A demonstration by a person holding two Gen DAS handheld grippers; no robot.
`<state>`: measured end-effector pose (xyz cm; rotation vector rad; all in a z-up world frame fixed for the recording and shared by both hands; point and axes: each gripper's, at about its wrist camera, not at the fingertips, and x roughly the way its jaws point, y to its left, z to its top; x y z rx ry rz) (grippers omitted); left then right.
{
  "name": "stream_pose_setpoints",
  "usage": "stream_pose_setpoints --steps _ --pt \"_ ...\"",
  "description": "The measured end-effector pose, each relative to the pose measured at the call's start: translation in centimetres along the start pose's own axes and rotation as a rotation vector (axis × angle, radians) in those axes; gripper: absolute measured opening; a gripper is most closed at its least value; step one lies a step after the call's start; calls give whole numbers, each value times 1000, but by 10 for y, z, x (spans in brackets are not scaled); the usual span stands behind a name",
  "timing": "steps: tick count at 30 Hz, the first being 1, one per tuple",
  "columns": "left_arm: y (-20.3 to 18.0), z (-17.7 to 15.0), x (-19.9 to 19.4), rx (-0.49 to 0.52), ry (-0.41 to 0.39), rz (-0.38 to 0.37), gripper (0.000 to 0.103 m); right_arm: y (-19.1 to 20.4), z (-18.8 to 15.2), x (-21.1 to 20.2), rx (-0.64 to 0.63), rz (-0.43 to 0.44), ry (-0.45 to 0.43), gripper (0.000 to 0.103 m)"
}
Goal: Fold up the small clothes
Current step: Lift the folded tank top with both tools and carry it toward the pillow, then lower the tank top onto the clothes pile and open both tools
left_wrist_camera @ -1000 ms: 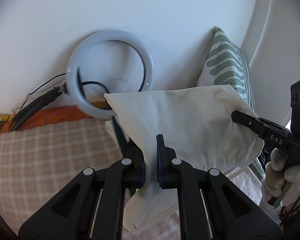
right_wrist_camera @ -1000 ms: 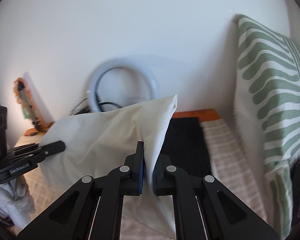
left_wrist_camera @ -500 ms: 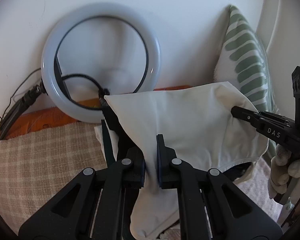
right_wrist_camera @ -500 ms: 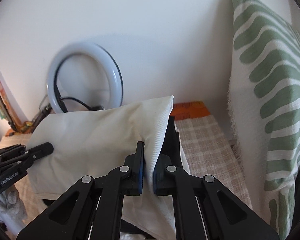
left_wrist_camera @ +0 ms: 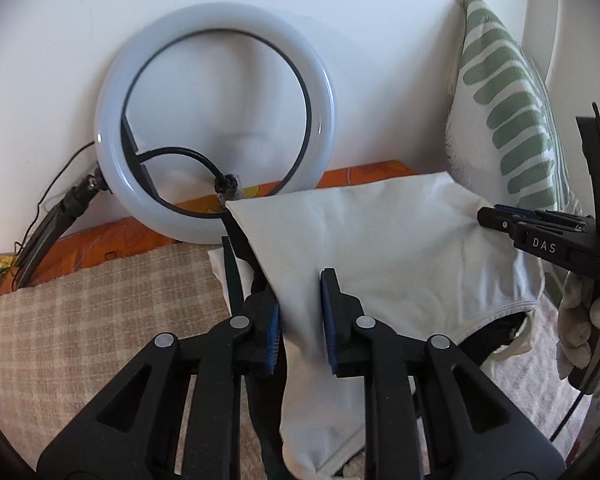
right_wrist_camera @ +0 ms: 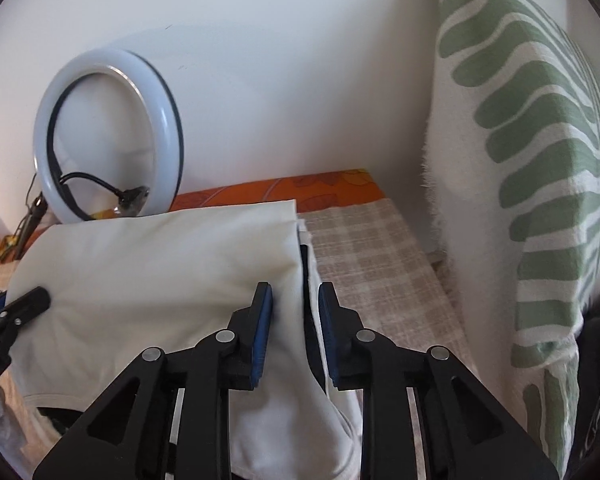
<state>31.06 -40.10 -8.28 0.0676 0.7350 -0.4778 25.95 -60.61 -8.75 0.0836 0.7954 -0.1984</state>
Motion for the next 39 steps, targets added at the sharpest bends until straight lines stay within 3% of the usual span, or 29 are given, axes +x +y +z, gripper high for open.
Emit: stream_pose_setpoints --steps 7,19,30,37,39 --pt "-3 4 -49 13 -51 -10 17 2 0 -40 8 -8 -53 22" --pt "-1 -3 -180 57 -176 -5 17 37 -10 -149 -14 24 -169 22" --pt "25 -48 -293 51 -242 -7 17 85 -60 -248 -46 45 -235 22" --pt "36 -88 -334 81 -252 -16 17 115 -101 -285 -53 35 -257 24" --pt "36 -100 -341 108 -262 -2 17 120 -113 -289 -43 41 -261 29"
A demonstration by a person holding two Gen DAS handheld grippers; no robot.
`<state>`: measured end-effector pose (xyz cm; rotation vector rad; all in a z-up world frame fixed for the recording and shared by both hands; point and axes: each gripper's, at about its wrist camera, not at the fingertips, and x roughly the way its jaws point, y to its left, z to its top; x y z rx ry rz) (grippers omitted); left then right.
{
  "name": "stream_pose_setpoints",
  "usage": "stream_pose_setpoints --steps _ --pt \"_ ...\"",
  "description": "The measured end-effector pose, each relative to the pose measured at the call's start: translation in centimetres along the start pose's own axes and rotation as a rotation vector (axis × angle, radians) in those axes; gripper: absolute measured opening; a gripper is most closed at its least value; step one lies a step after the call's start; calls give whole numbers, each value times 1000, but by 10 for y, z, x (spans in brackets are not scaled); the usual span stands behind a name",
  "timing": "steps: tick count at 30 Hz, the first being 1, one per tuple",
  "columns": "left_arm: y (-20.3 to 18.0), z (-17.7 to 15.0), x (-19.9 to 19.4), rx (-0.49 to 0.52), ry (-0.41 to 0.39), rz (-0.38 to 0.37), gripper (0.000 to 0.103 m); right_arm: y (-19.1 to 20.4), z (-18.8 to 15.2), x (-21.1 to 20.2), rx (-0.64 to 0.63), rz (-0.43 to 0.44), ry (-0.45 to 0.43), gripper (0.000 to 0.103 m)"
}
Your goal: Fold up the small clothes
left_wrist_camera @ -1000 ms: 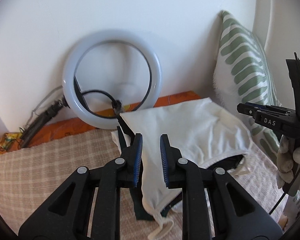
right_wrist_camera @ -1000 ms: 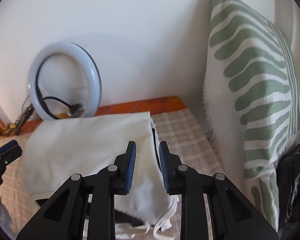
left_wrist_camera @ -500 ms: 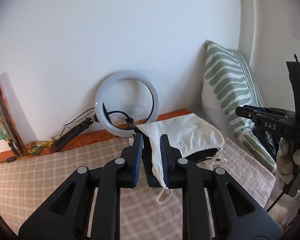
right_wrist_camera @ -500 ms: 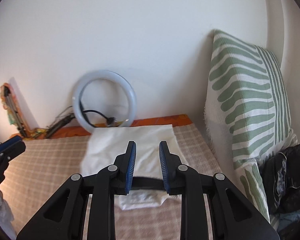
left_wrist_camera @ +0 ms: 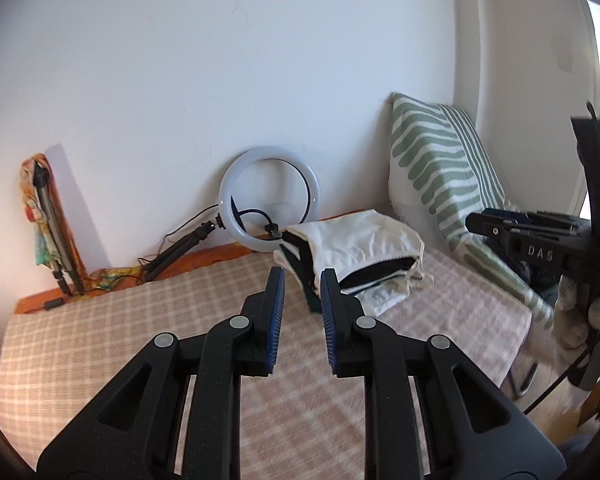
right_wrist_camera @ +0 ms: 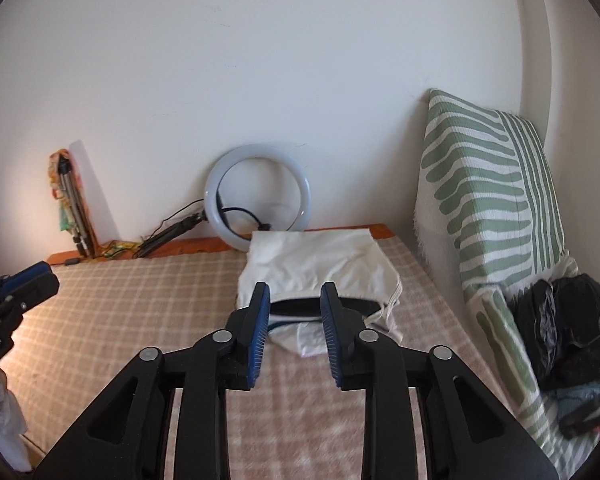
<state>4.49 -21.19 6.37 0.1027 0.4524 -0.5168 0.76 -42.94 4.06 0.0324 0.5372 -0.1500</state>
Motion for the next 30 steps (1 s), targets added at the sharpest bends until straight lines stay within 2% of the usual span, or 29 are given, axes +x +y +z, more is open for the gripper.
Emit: stream_pose_setpoints --steps 4,7,11,12,13,15,18,19,21,24,30 --pt "4 -19 -12 -8 9 -10 20 9 -16 -9 31 10 -10 29" --pt "8 -30 -16 -22 13 -14 40 16 -28 -12 45 3 -18 31" --pt "10 -43 -17 -27 15 -11 42 20 -43 -9 85 6 -26 33" --pt "11 -46 -16 -30 18 -12 45 22 -46 -8 85 -3 -29 34" --pt "11 -48 -15 -35 21 -15 54 24 -51 -4 82 -16 -29 35" --pt "12 -53 -13 -35 26 -12 64 28 -57 2 82 -18 -14 46" --pt "9 -57 -10 3 21 20 68 32 -60 6 75 -22 -12 54" --pt "9 -57 -10 10 19 27 72 33 -61 7 72 -27 -16 57" --pt "11 -59 -9 5 11 33 78 33 -61 7 72 -38 -30 73" --pt "13 -60 -10 4 5 43 82 32 -63 7 79 -64 -54 79" --pt "10 -61 -18 21 -34 76 100 32 -64 14 68 -77 -44 81"
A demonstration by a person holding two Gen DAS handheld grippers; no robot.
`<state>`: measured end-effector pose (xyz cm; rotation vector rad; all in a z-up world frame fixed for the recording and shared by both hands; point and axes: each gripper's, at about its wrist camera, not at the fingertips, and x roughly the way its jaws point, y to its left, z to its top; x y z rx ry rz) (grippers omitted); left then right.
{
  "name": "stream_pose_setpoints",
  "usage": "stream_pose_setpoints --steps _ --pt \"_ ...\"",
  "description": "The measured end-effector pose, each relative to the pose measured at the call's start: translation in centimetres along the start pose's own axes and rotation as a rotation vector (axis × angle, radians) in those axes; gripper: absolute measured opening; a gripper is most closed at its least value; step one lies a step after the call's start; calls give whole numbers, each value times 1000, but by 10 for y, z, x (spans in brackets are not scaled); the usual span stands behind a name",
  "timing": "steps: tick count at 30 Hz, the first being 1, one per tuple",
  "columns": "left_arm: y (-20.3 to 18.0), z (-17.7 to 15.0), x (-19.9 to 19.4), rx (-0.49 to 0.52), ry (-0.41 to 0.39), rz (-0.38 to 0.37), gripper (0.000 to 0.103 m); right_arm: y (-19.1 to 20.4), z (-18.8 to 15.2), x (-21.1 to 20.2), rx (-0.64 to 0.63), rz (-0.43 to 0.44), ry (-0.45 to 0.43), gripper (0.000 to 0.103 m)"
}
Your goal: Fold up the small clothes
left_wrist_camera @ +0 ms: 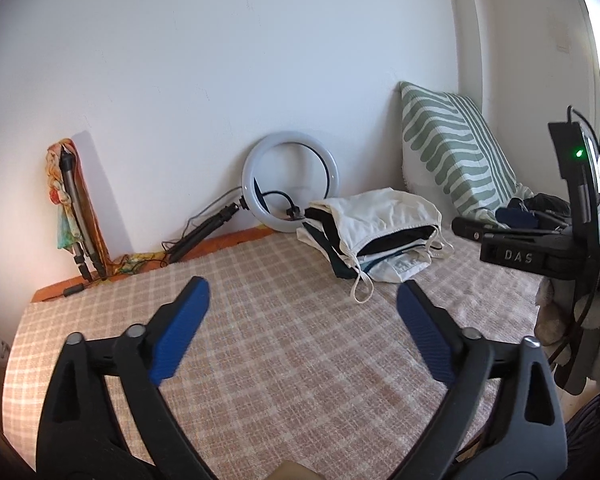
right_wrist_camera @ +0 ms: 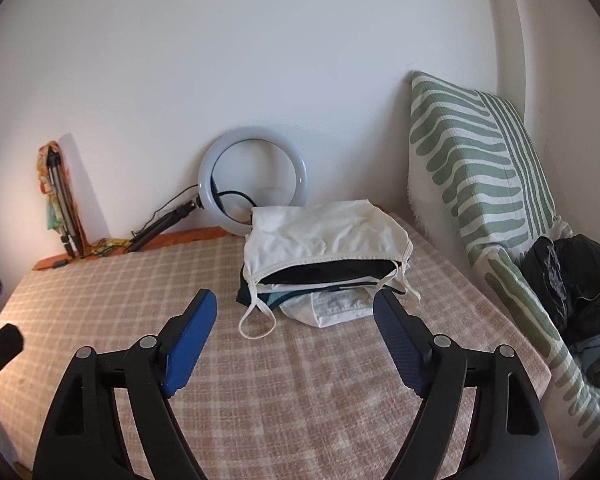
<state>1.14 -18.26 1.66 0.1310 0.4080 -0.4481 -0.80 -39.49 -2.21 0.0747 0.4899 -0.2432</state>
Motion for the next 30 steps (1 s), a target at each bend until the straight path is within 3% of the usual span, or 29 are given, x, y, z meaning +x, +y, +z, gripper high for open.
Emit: stream_pose_setpoints --steps 5,15,30 --pt "0 4 -4 -2 -9 33 103 0 -4 5 19 -8 26 82" --pt "2 -1 1 -14 50 27 103 5 -6 5 15 -23 -2 83" --pt "4 -2 3 -13 57 37 103 6 -8 9 16 -15 8 83"
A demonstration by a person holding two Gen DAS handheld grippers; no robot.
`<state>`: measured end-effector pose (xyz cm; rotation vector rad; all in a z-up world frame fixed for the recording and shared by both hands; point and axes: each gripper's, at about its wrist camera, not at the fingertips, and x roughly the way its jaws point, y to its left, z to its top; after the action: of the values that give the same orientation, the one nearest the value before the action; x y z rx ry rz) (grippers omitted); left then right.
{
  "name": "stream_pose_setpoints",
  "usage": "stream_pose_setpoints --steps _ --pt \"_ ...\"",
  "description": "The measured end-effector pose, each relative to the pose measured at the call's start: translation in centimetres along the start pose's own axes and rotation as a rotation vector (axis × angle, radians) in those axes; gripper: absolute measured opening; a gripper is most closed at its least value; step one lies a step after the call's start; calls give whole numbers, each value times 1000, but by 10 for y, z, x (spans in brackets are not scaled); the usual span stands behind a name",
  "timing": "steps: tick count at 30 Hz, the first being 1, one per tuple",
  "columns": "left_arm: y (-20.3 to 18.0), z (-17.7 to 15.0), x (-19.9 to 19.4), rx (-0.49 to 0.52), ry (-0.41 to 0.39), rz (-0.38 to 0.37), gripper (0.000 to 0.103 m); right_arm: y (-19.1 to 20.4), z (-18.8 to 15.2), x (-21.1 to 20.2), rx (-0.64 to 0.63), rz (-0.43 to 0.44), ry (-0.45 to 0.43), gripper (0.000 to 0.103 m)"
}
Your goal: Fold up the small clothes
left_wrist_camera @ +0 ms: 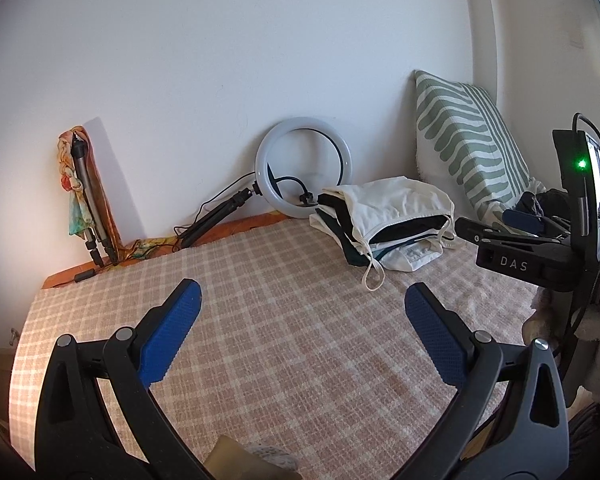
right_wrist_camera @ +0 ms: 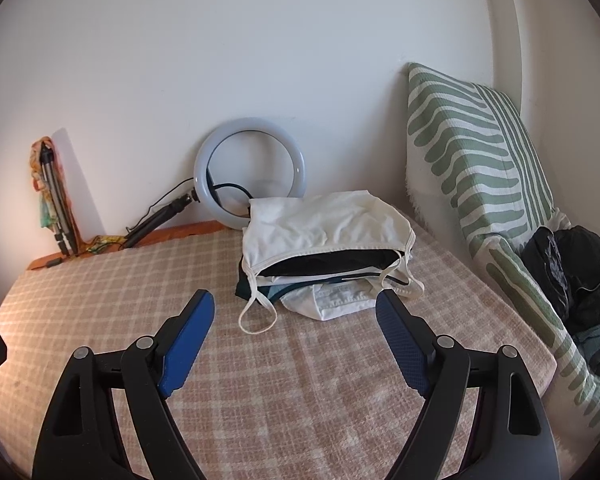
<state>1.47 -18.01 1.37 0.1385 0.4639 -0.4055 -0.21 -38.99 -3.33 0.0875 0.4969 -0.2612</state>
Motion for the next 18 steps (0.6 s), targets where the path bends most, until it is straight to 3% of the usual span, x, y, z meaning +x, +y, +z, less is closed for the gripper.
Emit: stream_pose_setpoints --steps 18 --pt "-2 1 -1 0 1 3 103 -3 -2 2 20 7 12 83"
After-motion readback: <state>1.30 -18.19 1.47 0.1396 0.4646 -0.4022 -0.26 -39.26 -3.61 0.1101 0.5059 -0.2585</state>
